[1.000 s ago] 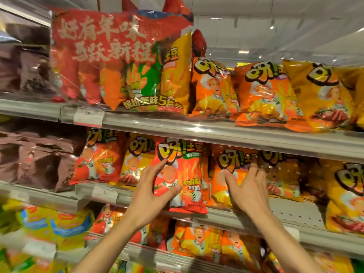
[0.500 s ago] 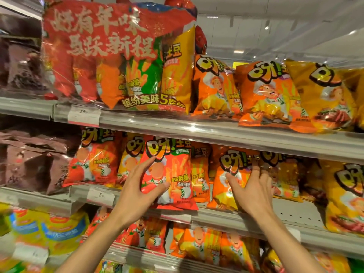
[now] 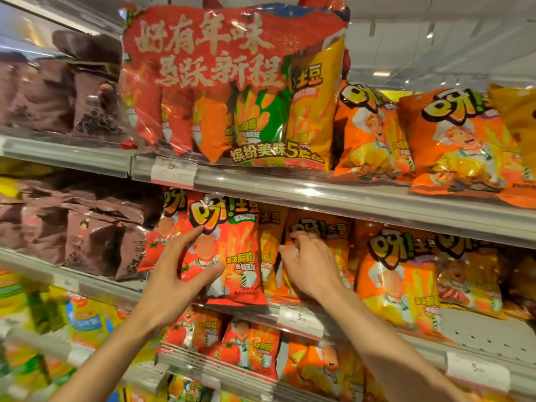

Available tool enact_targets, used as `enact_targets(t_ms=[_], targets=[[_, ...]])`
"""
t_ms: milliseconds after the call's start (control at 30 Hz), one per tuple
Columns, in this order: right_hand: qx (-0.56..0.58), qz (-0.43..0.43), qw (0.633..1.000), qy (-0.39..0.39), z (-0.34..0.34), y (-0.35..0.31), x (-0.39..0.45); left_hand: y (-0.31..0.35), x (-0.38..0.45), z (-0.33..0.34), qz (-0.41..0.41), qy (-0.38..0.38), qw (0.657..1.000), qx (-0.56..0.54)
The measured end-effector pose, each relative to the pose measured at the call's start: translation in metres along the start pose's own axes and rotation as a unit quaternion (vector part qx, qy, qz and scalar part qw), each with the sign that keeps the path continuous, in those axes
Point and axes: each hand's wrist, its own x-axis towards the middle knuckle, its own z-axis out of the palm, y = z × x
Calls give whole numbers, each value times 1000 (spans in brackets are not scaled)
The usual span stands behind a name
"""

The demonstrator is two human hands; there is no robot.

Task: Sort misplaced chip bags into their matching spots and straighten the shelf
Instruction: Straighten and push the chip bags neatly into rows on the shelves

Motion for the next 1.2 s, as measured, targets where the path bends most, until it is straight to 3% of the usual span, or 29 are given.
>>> enact_targets(t_ms=[167,300,600,800,1033,1200], targets=[[-118,66,989,-66,22,-37,20,-16,-2,-27,-8,23,1000,17],[-130,113,982,-80,35,-48,25,-24,-6,-38,-18,30,999,22],[-15,146,988,-45,48,-62,23,-33,-12,-59,-42,32,998,28],[124,160,979,-24,50,-70,23,-35,-13,-61,-60,34,997,18],[153,157,975,27,45,-73,30,-36,-13,-64,-60,32,998,15],[165,177,970,16,18,-64,32,-36,-13,-66,-60,28,998,20]])
